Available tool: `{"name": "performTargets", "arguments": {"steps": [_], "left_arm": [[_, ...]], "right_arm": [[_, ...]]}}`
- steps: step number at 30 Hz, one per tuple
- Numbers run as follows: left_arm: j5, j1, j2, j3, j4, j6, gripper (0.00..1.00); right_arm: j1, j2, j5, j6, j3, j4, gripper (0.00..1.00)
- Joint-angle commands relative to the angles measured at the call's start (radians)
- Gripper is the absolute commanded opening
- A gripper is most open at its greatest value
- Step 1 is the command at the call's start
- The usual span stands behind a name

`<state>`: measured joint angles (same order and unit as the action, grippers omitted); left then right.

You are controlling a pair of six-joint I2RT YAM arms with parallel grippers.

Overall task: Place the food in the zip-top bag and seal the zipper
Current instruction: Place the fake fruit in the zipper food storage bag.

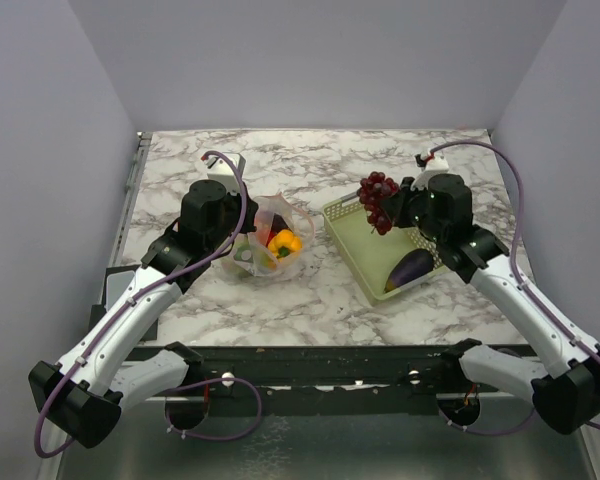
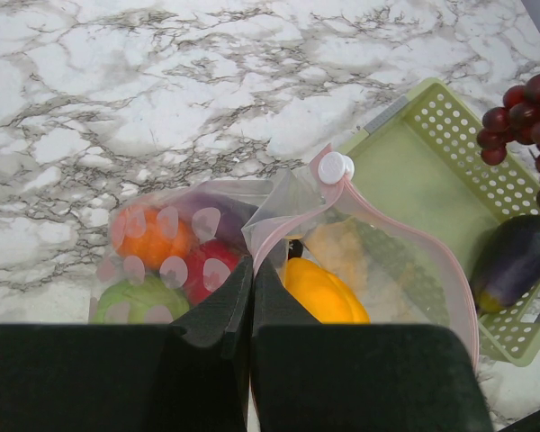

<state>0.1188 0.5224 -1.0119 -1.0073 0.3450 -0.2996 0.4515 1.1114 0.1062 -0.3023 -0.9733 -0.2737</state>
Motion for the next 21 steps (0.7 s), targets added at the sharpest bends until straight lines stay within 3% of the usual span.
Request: {"name": "performTargets", "arguments": {"steps": [1, 12, 21], "left_arm": [[-0.019, -0.008, 0.005, 0.007, -0.018, -0.010, 0.02], [-0.022, -0.009, 0.004, 0.007, -0.017, -0.009, 0.02], [-0.028, -0.009, 0.001, 0.007, -0.018, -0.011, 0.02]], "right_arm": [[0.012, -0.097, -0.182, 0.072, 0.007, 0.095, 0.01], [0.063, -0.136, -0.433, 0.093, -0.093, 0.068, 0.01], [0.220, -0.063, -0.389, 0.109, -0.212, -0.011, 0.01]]}}
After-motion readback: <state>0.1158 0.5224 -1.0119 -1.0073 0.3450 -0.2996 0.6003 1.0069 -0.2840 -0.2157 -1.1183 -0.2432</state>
